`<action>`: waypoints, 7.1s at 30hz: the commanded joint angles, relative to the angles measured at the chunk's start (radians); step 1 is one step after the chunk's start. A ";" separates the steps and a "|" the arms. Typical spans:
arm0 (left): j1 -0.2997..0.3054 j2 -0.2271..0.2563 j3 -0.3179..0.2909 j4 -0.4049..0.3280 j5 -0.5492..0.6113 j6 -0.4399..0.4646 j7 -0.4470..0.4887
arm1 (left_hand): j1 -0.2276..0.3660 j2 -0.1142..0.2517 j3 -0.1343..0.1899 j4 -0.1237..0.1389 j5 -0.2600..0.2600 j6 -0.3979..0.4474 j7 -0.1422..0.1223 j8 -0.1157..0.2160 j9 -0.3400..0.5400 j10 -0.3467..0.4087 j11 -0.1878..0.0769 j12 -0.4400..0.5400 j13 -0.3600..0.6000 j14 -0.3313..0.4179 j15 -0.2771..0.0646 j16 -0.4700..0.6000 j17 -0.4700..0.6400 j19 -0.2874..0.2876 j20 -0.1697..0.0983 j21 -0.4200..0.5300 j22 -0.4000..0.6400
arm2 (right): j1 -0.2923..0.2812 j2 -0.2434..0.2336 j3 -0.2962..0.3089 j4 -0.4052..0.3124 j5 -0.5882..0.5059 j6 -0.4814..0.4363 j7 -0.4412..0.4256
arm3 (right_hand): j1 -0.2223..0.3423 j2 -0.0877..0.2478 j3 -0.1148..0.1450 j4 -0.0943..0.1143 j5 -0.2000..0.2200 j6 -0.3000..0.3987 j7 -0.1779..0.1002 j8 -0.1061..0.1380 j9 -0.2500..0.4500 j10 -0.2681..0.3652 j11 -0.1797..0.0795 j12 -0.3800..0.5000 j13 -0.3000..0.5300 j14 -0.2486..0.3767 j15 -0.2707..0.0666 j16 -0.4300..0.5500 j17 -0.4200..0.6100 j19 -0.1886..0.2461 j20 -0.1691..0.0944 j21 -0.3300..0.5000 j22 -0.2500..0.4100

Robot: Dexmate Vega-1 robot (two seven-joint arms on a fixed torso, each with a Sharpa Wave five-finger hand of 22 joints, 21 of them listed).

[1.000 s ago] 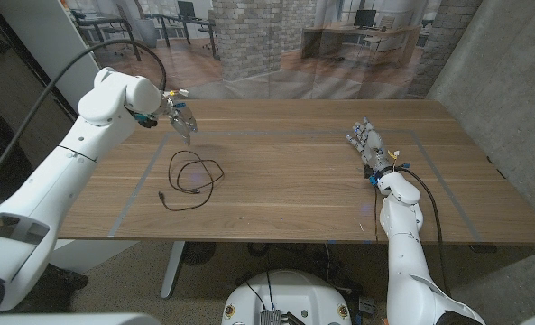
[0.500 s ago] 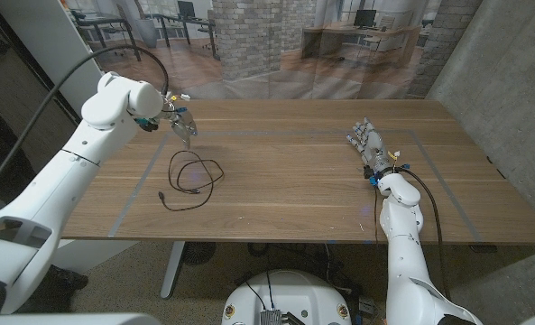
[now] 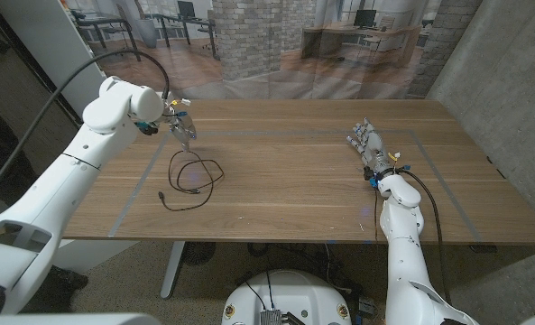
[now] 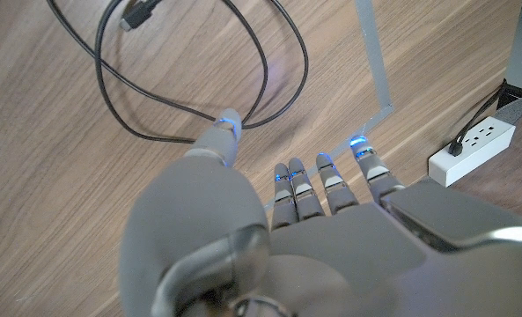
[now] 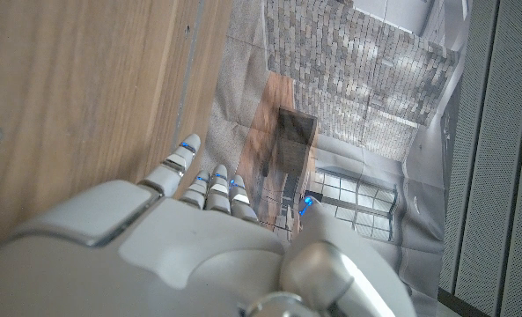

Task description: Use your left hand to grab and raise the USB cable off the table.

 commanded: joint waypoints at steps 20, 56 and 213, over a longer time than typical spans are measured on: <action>-0.034 -0.028 0.036 0.097 -0.022 -0.043 0.030 | 0.027 0.018 -0.018 0.006 0.004 0.015 0.000 -0.002 0.004 0.007 0.004 0.007 0.011 0.011 -0.005 0.008 0.004 0.013 0.002 -0.005 0.001 | 0.005 0.001 -0.006 0.003 -0.011 -0.011 -0.013 | -0.009 -0.005 -0.006 0.001 -0.001 0.005 -0.002 0.006 0.005 0.001 0.008 0.005 0.005 -0.005 0.006 0.003 0.005 0.001 0.002 0.006 0.003; -0.032 -0.028 0.079 0.112 0.030 -0.073 0.019 | 0.104 0.050 -0.027 -0.006 0.001 0.013 -0.009 -0.008 0.006 -0.009 -0.009 0.002 0.024 0.002 -0.022 0.003 0.003 0.026 -0.002 -0.012 0.001 | 0.001 0.002 -0.005 -0.001 -0.012 -0.010 -0.016 | -0.013 -0.005 -0.009 0.001 0.001 0.006 -0.007 0.006 0.005 0.001 0.009 0.005 0.005 -0.005 0.006 0.003 0.004 -0.001 0.003 0.005 0.003; 0.116 -0.367 -0.287 0.224 -0.710 -0.177 0.637 | 0.419 0.181 -0.209 0.055 0.084 0.762 0.106 0.140 0.035 0.834 0.025 0.218 0.220 1.202 -0.216 0.335 0.084 0.920 -0.294 0.563 0.003 | -0.019 0.028 -0.002 -0.009 0.001 0.077 -0.066 | -0.011 -0.002 -0.012 -0.005 0.008 -0.003 -0.027 0.005 0.005 0.016 0.010 0.008 0.006 0.021 0.011 0.003 0.004 0.022 0.007 0.008 0.003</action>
